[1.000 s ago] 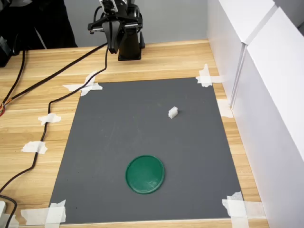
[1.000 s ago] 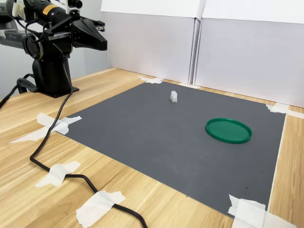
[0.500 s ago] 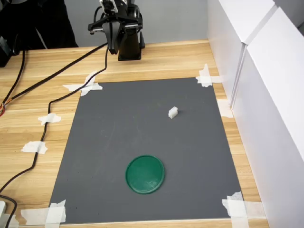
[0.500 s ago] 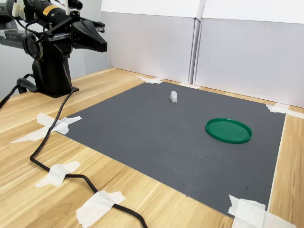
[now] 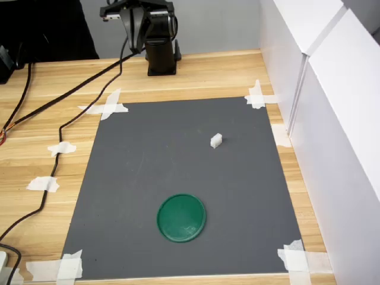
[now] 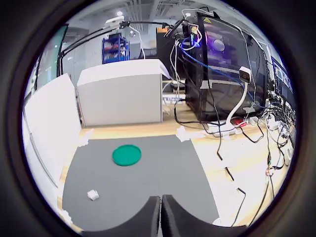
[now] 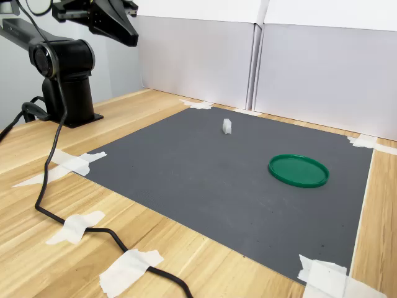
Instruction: Grasp a white terminal and put it on the green lid.
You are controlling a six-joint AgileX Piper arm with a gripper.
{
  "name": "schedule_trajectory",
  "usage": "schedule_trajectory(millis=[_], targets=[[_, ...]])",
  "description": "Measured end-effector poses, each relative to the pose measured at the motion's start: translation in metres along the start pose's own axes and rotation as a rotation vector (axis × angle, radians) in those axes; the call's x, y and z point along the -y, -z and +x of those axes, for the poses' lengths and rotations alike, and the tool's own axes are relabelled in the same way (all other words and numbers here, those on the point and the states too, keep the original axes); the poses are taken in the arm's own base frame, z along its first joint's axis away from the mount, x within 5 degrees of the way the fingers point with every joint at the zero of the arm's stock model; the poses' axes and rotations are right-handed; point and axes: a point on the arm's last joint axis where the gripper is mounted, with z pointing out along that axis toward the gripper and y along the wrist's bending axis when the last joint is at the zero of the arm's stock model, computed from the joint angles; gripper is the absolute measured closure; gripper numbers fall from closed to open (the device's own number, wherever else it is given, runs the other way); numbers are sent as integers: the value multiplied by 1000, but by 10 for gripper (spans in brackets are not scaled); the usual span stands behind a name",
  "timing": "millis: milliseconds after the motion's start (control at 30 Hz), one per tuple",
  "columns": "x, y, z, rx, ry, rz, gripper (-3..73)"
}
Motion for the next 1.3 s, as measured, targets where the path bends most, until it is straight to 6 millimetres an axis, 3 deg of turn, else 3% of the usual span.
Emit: schedule_trajectory(millis=[200, 367, 567, 700, 867, 1167, 1300], targets=[[1, -10, -38, -246, 90, 7, 711], [-4, -28, -58, -419, 163, -53, 711], [-3, -47, -63, -630, 235, -121, 711], [0, -62, -56, -757, 240, -135, 672], [-1, -78, -51, -812, 228, -159, 516], [-7, -115, -44, -845, 145, -213, 88], [-6, -130, -46, -865, 66, -176, 3]])
